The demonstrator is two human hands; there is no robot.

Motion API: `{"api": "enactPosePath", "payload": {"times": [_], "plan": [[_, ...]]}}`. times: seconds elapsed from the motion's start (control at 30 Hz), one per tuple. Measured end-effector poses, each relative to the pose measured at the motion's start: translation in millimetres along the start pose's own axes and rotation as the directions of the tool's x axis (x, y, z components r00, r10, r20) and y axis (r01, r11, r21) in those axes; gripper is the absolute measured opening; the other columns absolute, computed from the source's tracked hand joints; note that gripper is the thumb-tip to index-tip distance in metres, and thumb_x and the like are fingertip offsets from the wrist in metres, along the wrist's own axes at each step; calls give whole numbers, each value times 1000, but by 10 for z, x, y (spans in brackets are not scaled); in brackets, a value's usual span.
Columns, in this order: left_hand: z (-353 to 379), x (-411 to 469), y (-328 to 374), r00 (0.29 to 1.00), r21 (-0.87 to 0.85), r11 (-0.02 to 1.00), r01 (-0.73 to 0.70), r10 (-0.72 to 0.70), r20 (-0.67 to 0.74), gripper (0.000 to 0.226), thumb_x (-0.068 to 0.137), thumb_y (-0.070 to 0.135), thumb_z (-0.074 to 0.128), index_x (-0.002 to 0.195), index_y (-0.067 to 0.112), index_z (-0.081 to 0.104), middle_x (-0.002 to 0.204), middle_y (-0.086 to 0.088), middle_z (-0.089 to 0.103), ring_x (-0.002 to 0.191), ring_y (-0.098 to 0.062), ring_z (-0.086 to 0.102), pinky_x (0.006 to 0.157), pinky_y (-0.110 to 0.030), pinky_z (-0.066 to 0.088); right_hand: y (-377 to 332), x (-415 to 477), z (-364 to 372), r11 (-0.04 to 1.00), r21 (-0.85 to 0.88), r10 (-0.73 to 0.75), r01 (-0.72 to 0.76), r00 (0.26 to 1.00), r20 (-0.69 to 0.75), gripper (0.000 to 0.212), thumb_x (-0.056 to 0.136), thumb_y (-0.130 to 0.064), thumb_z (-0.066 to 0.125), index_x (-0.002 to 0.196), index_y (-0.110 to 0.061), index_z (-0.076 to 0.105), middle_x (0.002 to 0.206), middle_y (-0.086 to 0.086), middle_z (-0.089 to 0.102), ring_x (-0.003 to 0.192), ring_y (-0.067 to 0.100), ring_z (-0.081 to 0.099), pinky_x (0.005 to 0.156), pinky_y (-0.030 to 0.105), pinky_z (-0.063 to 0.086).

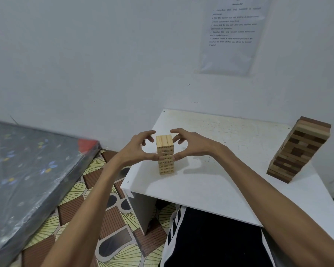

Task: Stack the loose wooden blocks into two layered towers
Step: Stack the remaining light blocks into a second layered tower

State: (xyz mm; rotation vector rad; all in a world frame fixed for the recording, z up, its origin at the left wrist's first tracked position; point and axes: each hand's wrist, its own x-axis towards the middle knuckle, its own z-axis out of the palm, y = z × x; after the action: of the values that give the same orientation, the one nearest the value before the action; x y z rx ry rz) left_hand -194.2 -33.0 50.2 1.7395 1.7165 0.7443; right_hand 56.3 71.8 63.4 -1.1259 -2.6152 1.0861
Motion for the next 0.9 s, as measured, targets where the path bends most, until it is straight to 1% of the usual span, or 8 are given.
{"api": "enactPosePath", "payload": {"times": [0.07, 0.17, 0.23, 0.3, 0.47, 0.6, 0.73, 0.9], "plan": [[106, -33, -130, 999, -17, 999, 33, -33, 8, 115, 58, 70, 84, 155, 37, 31, 131, 23, 52, 122, 0, 44, 92, -22, 38, 83, -20, 106, 1000, 8, 12, -12, 1000, 9, 112, 73, -46, 91, 159, -32, 22, 140, -13, 56, 126, 7, 50, 98, 26, 42], [302, -63, -330, 995, -23, 995, 98, -98, 11, 114, 64, 58, 90, 157, 34, 28, 130, 25, 54, 126, -5, 46, 105, -39, 42, 211, -14, 317, 1000, 12, 24, -24, 1000, 14, 113, 75, -38, 91, 161, -28, 18, 144, -6, 55, 129, 11, 50, 102, 26, 40], [435, -94, -455, 994, -17, 994, 109, -109, 7, 117, 59, 64, 88, 156, 33, 30, 129, 27, 57, 125, -6, 48, 109, -48, 41, 287, 0, 469, 999, 25, 34, -34, 999, 9, 114, 75, -37, 91, 161, -28, 16, 146, -5, 55, 131, 14, 50, 103, 29, 40], [559, -119, -550, 996, -18, 996, 89, -90, -9, 118, 56, 67, 86, 155, 32, 32, 126, 29, 59, 123, -7, 51, 110, -52, 40, 333, 13, 588, 999, 43, 31, -31, 999, -17, 114, 74, -34, 91, 161, -26, 18, 146, -4, 56, 132, 16, 50, 107, 32, 40], [724, -110, -629, 991, -14, 1000, 27, -28, -129, 113, 58, 63, 89, 153, 32, 38, 111, 45, 58, 126, -8, 53, 111, -55, 36, 357, 70, 716, 993, 120, -2, 12, 996, -88, 111, 72, -28, 92, 159, -22, 24, 139, -6, 59, 129, 12, 50, 111, 37, 43], [772, -105, -640, 986, 23, 1000, -4, 8, -168, 109, 59, 68, 82, 153, 30, 40, 112, 43, 57, 129, -11, 48, 111, -57, 32, 382, 96, 765, 991, 128, -14, 29, 993, -119, 102, 72, -26, 92, 155, -24, 32, 128, -13, 59, 126, 10, 53, 109, 38, 45], [808, -112, -655, 979, 46, 999, -19, 28, -203, 106, 62, 70, 77, 153, 29, 40, 113, 42, 57, 131, -10, 45, 111, -59, 31, 405, 81, 790, 990, 140, -4, 27, 987, -158, 98, 74, -27, 92, 154, -25, 35, 111, -29, 54, 119, 5, 53, 104, 30, 43], [832, -131, -654, 971, 11, 1000, -22, 24, -239, 110, 61, 69, 79, 153, 28, 37, 108, 41, 62, 130, -7, 49, 111, -59, 33, 431, 50, 828, 985, 172, 19, 14, 982, -186, 96, 75, -28, 92, 153, -26, 37, 107, -33, 53, 115, 0, 52, 102, 26, 40]]}}
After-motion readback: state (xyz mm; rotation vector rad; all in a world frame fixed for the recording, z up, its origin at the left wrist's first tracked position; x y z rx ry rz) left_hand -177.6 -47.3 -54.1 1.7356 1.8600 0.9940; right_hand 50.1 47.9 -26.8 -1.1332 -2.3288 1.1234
